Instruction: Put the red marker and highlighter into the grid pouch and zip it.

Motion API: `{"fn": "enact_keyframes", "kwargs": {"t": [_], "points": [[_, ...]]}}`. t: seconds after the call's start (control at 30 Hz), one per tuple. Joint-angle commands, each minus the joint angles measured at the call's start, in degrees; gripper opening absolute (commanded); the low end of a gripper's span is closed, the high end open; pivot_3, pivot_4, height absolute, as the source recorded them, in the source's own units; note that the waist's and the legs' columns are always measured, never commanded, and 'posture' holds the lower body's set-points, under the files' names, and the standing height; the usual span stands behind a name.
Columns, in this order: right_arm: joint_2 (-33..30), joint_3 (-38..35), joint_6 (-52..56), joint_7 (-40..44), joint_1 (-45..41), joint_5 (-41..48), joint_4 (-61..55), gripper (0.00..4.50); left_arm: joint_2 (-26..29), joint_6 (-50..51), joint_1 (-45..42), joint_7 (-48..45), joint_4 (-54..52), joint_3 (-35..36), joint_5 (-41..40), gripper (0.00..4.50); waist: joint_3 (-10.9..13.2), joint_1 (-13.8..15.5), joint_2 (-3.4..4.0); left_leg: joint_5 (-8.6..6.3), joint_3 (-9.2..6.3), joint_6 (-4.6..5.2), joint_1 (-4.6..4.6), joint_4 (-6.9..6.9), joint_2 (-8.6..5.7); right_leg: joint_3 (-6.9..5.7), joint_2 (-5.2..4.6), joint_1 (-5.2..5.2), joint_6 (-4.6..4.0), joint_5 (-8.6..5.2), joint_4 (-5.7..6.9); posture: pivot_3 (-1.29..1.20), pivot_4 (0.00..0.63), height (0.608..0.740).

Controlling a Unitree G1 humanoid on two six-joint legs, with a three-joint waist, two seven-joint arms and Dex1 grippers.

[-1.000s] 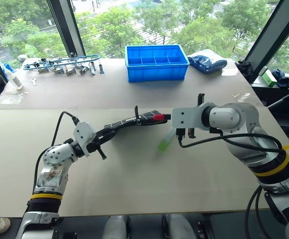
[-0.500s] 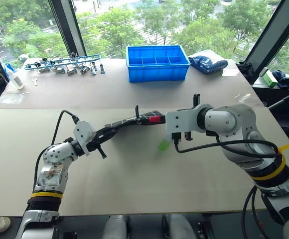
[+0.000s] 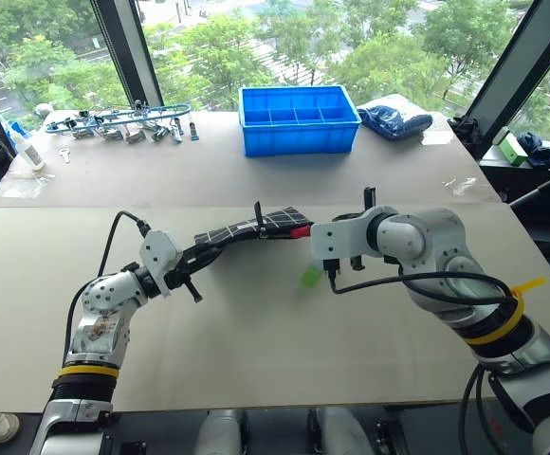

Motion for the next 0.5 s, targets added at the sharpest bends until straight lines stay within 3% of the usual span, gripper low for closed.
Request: {"fn": "enact_keyframes", "kwargs": {"t": [0.03, 0.5], "points": [[1.9, 0.0, -1.1, -1.0, -2.2, -2.5, 1.4, 0.43, 0.2, -1.1, -0.9, -0.3, -0.8, 0.6, -0.4, 0.0, 0.0, -0.1, 0.0, 0.0, 0.0, 0.0, 0.0, 0.0, 0.0, 0.0, 0.0, 0.0, 0.0, 0.0, 0.0, 0.0, 0.15, 0.74], [15.3, 0.6, -0.4, -7.1, -9.7, -4.4, 16.6, 0.43, 0.1, -1.2, -1.1, -0.8, -0.4, 0.5, -0.3, 0.0, 0.0, -0.6, 0.0, 0.16, -0.01, -0.27, -0.02, -0.01, 0.0, -0.01, 0.01, -0.01, 0.0, 0.0, 0.03, 0.0, 0.15, 0.74]]}}
